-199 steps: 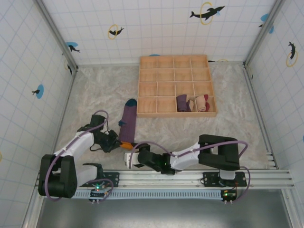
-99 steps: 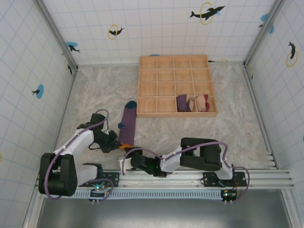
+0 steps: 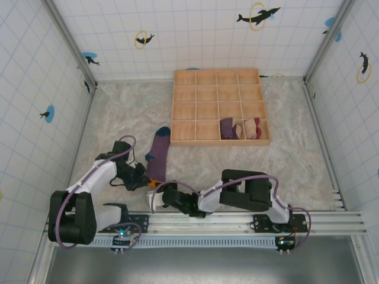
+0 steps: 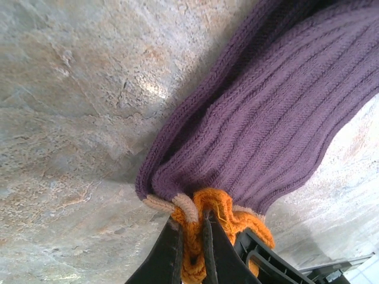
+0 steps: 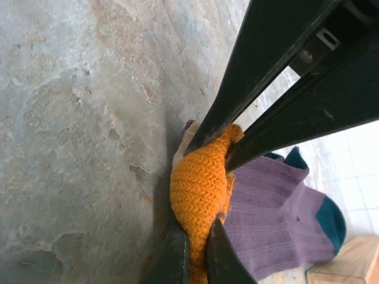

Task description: Roll the socks

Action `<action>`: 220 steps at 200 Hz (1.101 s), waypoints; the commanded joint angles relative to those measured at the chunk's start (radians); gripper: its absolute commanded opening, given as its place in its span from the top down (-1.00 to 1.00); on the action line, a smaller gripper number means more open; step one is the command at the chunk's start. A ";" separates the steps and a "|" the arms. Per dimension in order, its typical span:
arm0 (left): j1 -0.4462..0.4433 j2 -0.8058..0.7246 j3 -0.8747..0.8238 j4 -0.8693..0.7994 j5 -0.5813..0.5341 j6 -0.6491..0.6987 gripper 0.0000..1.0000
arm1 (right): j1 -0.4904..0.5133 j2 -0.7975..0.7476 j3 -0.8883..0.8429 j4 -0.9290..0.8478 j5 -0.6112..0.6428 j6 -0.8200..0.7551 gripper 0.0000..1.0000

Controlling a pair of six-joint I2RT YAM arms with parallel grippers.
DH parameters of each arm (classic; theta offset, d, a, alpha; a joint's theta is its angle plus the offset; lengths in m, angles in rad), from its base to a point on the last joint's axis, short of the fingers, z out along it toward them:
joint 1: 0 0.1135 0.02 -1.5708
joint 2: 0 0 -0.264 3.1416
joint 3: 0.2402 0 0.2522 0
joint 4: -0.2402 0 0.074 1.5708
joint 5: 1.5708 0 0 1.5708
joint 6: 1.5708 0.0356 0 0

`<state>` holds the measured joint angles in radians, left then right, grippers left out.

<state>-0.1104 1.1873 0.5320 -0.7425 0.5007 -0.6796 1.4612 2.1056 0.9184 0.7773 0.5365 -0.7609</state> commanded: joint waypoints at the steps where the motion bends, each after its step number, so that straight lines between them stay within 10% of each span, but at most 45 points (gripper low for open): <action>1: -0.002 0.005 0.021 -0.048 0.000 0.024 1.00 | -0.020 -0.009 0.005 -0.099 -0.074 0.073 1.00; 87: 0.045 -0.069 0.075 -0.051 -0.073 -0.031 -0.02 | -0.124 -0.032 0.165 -0.572 -0.422 0.358 1.00; 159: 0.156 -0.130 0.100 -0.086 -0.223 -0.015 -0.06 | -0.295 0.045 0.401 -0.864 -0.868 0.705 1.00; 220: 0.163 -0.221 -0.078 0.136 -0.021 -0.134 0.02 | -0.444 0.254 0.639 -1.012 -1.291 1.043 1.00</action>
<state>0.0467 1.0157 0.5472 -0.7017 0.3813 -0.7338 1.0515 2.2581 1.5211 -0.1051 -0.5705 0.0834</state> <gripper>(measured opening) 0.490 0.091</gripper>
